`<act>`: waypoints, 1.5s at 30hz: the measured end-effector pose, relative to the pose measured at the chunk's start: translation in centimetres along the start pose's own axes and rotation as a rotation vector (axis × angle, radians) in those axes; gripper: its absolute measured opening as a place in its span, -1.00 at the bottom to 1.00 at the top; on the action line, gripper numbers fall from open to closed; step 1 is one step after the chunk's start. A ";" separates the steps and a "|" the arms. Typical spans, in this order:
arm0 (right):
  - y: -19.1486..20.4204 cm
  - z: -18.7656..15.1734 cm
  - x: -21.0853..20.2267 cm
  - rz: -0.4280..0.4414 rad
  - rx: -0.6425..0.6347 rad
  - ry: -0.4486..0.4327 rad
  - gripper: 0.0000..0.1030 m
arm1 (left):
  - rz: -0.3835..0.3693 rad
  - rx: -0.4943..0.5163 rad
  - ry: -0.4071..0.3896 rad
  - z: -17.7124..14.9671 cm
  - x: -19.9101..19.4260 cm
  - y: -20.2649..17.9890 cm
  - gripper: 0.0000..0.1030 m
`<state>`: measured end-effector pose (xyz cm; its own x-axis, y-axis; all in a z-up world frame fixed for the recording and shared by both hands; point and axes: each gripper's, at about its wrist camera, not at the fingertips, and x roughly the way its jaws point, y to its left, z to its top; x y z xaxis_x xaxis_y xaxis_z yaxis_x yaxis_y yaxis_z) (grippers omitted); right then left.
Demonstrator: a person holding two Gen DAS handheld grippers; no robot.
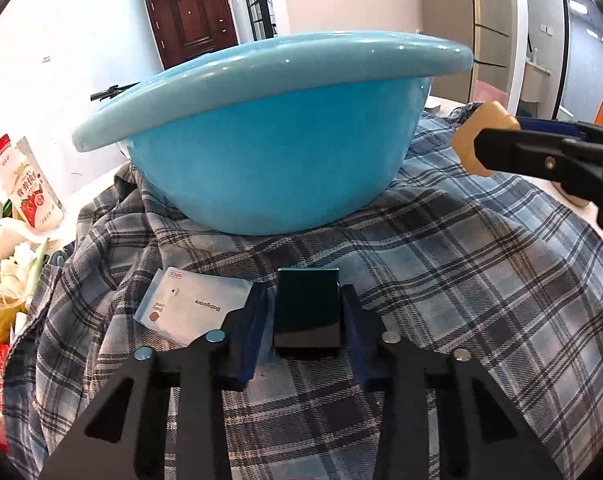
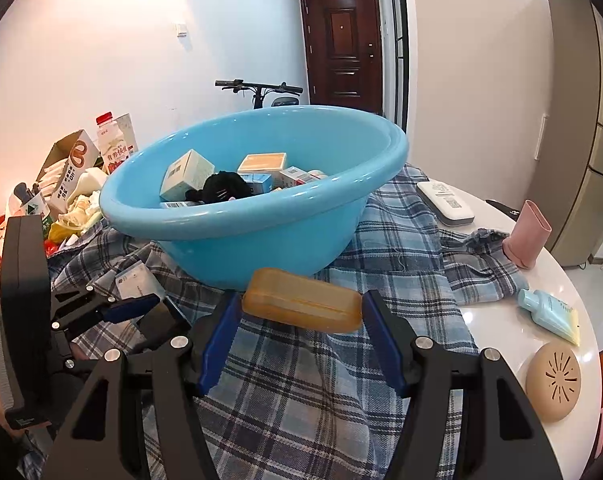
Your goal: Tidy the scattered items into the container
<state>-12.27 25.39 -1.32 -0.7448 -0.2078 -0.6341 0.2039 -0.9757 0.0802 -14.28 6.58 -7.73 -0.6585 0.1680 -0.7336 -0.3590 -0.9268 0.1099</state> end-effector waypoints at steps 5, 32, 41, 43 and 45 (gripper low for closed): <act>-0.1 0.0 -0.1 -0.001 0.002 -0.004 0.26 | -0.020 0.001 -0.006 0.0 -0.8 -0.2 -0.42; 0.3 0.7 -1.3 0.033 0.012 -0.038 0.26 | 0.035 -0.081 -0.158 1.6 -7.4 2.3 -0.42; 3.1 3.2 -5.7 0.005 -0.029 -0.105 0.26 | 0.027 -0.129 -0.243 3.1 -11.1 4.0 -0.42; 4.0 4.1 -6.4 -0.001 -0.045 -0.114 0.26 | 0.027 -0.140 -0.268 3.6 -12.2 4.4 -0.42; 4.8 5.0 -7.0 -0.005 -0.063 -0.125 0.26 | 0.026 -0.152 -0.293 4.0 -13.3 5.0 -0.42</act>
<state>-9.26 21.79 7.38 -0.8183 -0.2136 -0.5336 0.2363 -0.9713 0.0265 -9.96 1.09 5.26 -0.8362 0.2132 -0.5053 -0.2518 -0.9677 0.0085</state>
